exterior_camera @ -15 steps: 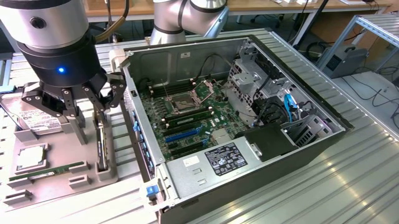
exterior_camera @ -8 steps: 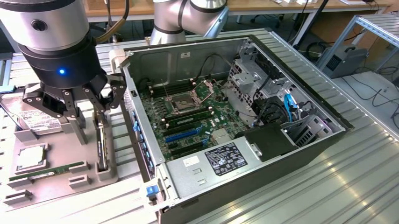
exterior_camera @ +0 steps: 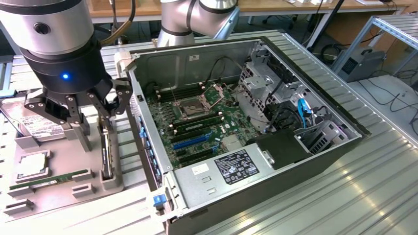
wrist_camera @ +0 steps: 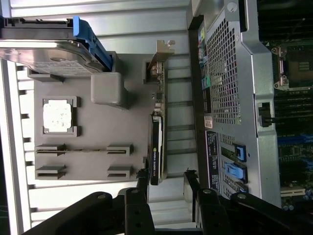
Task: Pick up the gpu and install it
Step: 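Pick up the gpu and move the gpu toward the slot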
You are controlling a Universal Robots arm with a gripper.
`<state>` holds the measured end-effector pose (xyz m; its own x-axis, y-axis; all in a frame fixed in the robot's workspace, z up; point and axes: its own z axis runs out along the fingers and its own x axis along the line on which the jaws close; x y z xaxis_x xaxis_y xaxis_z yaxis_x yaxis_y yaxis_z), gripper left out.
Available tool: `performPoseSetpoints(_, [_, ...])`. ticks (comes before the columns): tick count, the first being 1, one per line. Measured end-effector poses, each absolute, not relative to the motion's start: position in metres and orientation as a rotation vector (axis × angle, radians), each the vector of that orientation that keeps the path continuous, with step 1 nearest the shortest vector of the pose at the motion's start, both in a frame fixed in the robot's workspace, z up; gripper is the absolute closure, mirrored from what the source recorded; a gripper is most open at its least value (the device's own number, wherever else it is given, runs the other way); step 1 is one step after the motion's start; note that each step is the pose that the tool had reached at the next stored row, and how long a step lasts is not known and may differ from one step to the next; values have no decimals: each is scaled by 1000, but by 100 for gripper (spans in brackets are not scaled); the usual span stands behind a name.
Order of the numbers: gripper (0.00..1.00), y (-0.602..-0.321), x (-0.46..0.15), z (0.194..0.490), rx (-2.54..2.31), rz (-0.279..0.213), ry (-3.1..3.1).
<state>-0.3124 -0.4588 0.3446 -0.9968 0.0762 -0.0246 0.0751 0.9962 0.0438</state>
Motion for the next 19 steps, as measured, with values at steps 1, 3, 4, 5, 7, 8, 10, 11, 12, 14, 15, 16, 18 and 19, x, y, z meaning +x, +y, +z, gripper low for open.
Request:
performPoseSetpoints(1, [58, -459, -312, 344, 118, 67, 3112])
performPoseSetpoints(3, [58, -459, -312, 344, 118, 67, 3112])
performPoseSetpoints(4, [58, -459, -312, 343, 118, 67, 3112])
performPoseSetpoints(5, [58, -459, -312, 343, 118, 67, 3112])
performPoseSetpoints(7, [58, -459, -312, 342, 118, 67, 3112])
performPoseSetpoints(8, [58, -459, -312, 342, 118, 67, 3112])
performPoseSetpoints(10, [58, -459, -312, 341, 118, 67, 3112])
performPoseSetpoints(11, [58, -459, -312, 341, 118, 67, 3112])
performPoseSetpoints(12, [58, -459, -312, 341, 118, 67, 3112])
performPoseSetpoints(14, [58, -459, -312, 340, 118, 67, 3112])
performPoseSetpoints(15, [58, -459, -312, 340, 118, 67, 3112])
performPoseSetpoints(16, [58, -459, -312, 340, 118, 67, 3112])
performPoseSetpoints(18, [58, -459, -312, 339, 118, 67, 3112])
performPoseSetpoints(19, [58, -459, -312, 339, 118, 67, 3112])
